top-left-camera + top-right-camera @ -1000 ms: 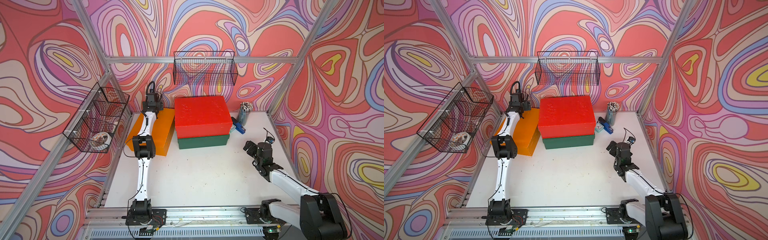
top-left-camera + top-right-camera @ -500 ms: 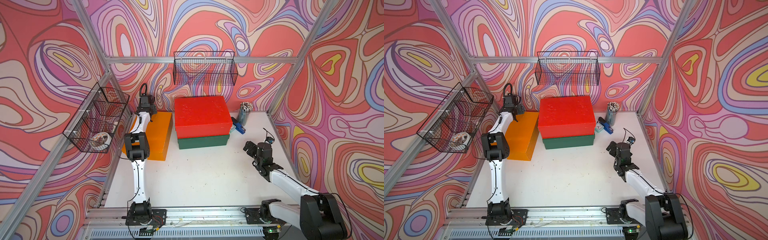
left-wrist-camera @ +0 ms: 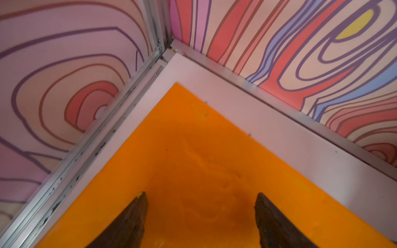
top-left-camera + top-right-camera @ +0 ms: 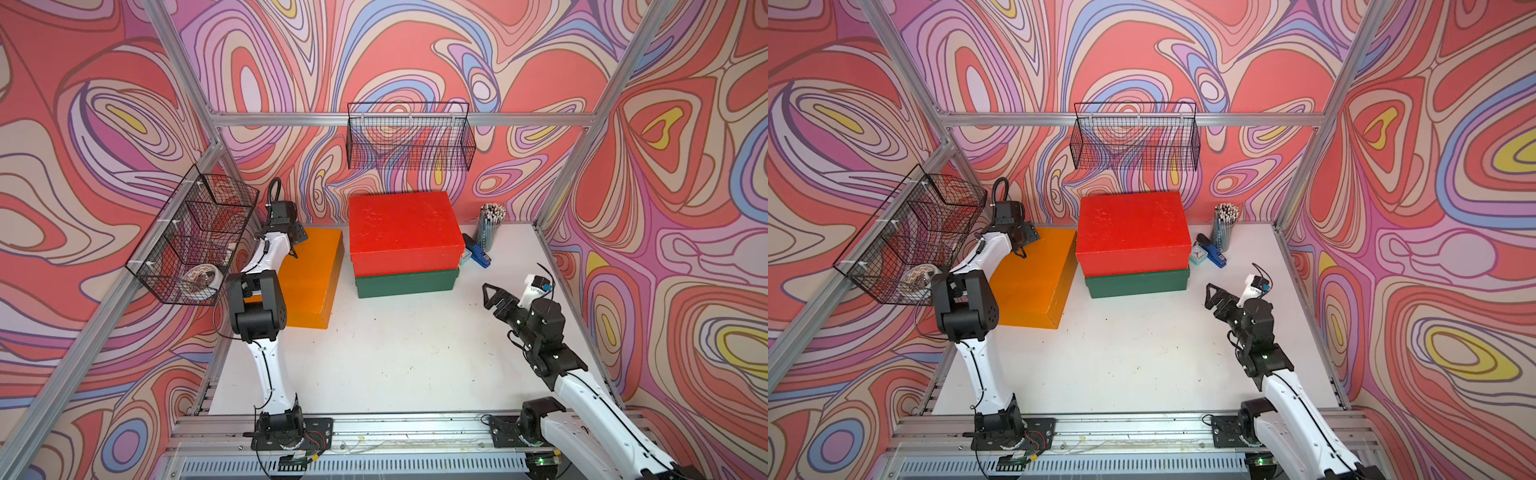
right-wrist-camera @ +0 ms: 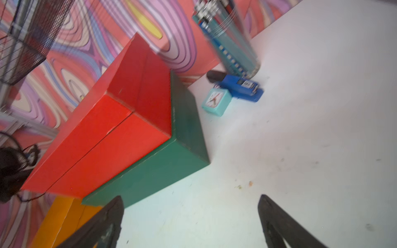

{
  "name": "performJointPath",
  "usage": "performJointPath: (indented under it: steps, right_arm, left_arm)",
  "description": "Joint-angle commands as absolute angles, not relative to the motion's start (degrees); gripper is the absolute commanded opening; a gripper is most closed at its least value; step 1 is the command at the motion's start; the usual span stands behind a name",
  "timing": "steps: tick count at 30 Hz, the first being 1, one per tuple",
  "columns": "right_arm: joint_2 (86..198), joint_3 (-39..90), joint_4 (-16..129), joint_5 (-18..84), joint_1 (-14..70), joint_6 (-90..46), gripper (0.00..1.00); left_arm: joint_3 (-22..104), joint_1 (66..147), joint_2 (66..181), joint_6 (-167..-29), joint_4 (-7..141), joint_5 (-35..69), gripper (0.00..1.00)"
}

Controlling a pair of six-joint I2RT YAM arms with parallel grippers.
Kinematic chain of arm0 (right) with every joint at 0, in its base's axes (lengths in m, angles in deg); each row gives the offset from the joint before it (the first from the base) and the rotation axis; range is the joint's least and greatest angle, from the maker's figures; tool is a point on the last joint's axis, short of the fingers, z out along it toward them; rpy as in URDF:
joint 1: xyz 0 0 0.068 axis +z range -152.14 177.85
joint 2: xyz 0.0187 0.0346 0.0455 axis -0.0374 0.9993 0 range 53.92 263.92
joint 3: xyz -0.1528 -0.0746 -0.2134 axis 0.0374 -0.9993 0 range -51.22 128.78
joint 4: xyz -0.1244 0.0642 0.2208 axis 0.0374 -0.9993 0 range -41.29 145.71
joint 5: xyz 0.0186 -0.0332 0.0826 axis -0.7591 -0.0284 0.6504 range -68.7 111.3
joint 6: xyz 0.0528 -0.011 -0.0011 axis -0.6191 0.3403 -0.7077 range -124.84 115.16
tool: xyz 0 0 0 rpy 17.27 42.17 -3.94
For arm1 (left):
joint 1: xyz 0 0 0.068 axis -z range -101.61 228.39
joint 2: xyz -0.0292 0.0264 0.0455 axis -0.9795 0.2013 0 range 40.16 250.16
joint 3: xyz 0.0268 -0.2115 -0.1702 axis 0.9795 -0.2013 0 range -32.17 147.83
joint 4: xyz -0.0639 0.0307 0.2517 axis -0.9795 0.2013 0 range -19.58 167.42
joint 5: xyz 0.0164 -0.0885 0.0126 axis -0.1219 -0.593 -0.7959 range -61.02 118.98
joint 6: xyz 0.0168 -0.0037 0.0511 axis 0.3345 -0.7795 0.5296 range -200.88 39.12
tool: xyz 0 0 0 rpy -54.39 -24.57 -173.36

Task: Stack the shoeboxes
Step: Move the shoebox to the center of the board.

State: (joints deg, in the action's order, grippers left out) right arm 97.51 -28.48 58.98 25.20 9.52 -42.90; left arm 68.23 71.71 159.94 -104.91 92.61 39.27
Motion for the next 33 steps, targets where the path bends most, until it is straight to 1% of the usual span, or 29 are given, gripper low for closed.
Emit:
performJointPath:
  steps: [1, 6, 10, 11, 13, 17, 21, 23, 28, 30, 31, 33]
  right_arm:
    - [97.2, -28.7, 57.0, 24.6, 19.2, -43.4, 0.98]
    - [104.1, -25.5, 60.2, 13.2, 40.8, -42.9, 0.97]
    - [114.5, -20.5, 64.2, 1.1, 59.2, -41.3, 0.97]
    - [117.5, -18.5, 65.1, -1.2, 63.0, -40.7, 0.97]
    - [123.9, -15.2, 67.1, -1.4, 67.0, -39.9, 0.97]
    - [132.4, -11.0, 70.6, 3.1, 67.6, -40.1, 0.96]
    - [135.0, -10.4, 74.2, 4.5, 67.6, -39.1, 0.97]
    - [135.9, -10.3, 75.8, 5.8, 67.7, -38.5, 0.97]
    - [136.9, -11.2, 79.2, 7.9, 67.7, -37.7, 0.97]
    - [137.4, -11.6, 80.9, 8.8, 67.7, -36.9, 0.98]
    - [138.0, -11.3, 81.4, 9.0, 67.7, -36.4, 0.98]
    - [139.1, -10.1, 80.5, 8.4, 67.8, -36.0, 0.98]
  left_arm:
    - [60.1, 70.3, 157.7, -110.0, 99.3, 36.3, 0.77]
    - [49.5, 70.0, 149.5, -111.5, 95.8, 34.9, 0.78]
    - [45.9, 69.6, 143.7, -110.5, 94.4, 36.8, 0.80]
    - [45.3, 69.2, 142.7, -110.3, 93.9, 38.0, 0.81]
    - [44.5, 67.6, 141.9, -110.2, 93.4, 39.9, 0.82]
    - [44.4, 64.2, 142.2, -109.8, 92.5, 42.4, 0.82]
    - [43.5, 63.7, 142.7, -106.5, 88.5, 45.8, 0.86]
    - [42.9, 63.8, 143.4, -104.8, 86.7, 49.4, 0.88]
    - [42.8, 63.7, 146.1, -100.4, 86.0, 53.5, 0.91]
    - [43.6, 63.6, 147.9, -100.5, 86.0, 52.9, 0.92]
    - [45.4, 63.5, 148.6, -101.7, 89.3, 51.4, 0.91]
    - [44.8, 63.9, 148.1, -103.6, 91.2, 44.8, 0.90]
